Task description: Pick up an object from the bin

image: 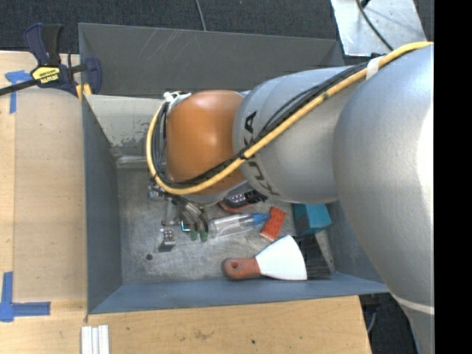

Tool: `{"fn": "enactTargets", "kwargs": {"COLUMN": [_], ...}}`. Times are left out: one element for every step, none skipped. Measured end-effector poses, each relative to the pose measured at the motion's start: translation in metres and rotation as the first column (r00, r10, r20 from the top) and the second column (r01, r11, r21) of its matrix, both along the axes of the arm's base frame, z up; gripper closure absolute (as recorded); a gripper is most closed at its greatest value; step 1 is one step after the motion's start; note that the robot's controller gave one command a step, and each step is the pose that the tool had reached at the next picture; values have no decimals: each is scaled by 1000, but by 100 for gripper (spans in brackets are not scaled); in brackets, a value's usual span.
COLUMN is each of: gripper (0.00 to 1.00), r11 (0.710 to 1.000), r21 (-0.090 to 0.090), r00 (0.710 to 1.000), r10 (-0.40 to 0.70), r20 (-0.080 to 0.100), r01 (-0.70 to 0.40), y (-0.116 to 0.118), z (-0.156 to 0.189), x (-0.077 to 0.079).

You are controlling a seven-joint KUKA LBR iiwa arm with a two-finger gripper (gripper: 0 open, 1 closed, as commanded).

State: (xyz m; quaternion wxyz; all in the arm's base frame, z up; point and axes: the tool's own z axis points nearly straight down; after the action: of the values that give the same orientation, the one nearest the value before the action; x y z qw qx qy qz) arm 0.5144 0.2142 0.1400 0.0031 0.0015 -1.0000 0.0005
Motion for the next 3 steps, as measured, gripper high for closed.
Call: {"fn": "enactTargets", "kwargs": {"gripper": [0,0,0], "r11": [1000,997,996], "r21": [1,2,2], "r00": [1000,997,996], "r10": [-1,81,94], "r20": [3,8,9], "r01": [1,-81,-94], "y": [0,-7,-60], "z": [2,-3,-33], "x": [1,8,3]}}
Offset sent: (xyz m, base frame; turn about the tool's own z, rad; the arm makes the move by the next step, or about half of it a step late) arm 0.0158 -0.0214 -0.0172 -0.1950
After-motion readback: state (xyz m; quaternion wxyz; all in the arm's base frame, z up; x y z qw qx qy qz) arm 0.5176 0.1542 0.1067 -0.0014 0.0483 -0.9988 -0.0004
